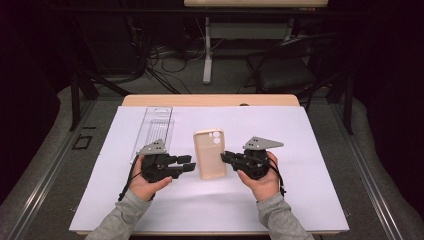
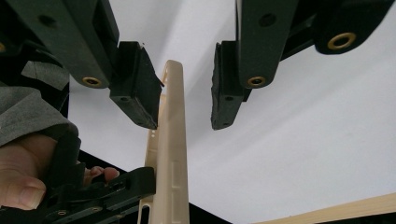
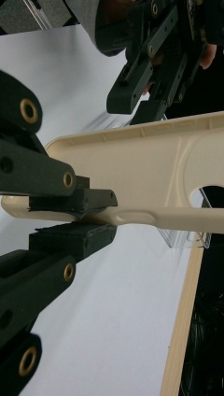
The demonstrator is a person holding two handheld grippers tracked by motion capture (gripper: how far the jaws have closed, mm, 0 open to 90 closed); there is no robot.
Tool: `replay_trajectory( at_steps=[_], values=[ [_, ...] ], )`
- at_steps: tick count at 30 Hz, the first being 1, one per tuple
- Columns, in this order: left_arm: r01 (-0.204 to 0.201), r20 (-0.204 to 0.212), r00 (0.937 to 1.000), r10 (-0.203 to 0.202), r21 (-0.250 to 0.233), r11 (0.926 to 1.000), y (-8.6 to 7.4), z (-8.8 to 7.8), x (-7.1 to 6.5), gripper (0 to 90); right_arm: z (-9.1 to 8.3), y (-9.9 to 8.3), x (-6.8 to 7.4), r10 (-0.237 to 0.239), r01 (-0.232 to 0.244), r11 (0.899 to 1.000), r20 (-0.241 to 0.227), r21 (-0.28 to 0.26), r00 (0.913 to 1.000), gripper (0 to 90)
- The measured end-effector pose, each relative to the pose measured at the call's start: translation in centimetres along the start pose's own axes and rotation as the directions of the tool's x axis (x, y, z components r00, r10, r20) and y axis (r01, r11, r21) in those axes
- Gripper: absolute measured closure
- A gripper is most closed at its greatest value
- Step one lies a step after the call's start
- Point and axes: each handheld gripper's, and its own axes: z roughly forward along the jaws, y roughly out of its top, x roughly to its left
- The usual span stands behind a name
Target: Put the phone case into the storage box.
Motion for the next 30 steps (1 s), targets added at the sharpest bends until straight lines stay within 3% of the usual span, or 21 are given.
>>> replay_trajectory(
  at_steps=[12,17,25,26,30],
  values=[
    [0.015,-0.036,0.9992,-0.016,-0.017,0.9997,0.3,-0.9,0.6,62.3,-0.3,0.1,-0.5,0.006,-0.006,1.0,0.014,-0.007,0.9999,83.1],
    [0.044,-0.042,0.9981,-0.044,-0.012,0.999,0.3,-1.1,1.0,61.1,-0.4,0.1,-0.5,0.002,-0.002,1.0,0.02,-0.005,0.9998,83.1],
    [0.017,-0.093,0.9955,-0.018,-0.005,0.9998,0.4,-1.2,1.3,55.7,-0.2,0.0,-0.4,-0.004,0.004,1.0,0.022,-0.003,0.9997,83.0],
    [-0.007,-0.129,0.9916,0.007,-0.003,1.0,0.4,-1.3,1.3,53.2,-0.1,-0.1,-0.4,-0.005,0.005,1.0,0.023,0.002,0.9997,83.1],
    [-0.046,-0.165,0.9853,0.046,0.005,0.9989,0.5,-1.5,1.3,52.8,0.0,-0.2,-0.3,-0.013,0.013,1.0,0.027,0.001,0.9996,83.0]
  ],
)
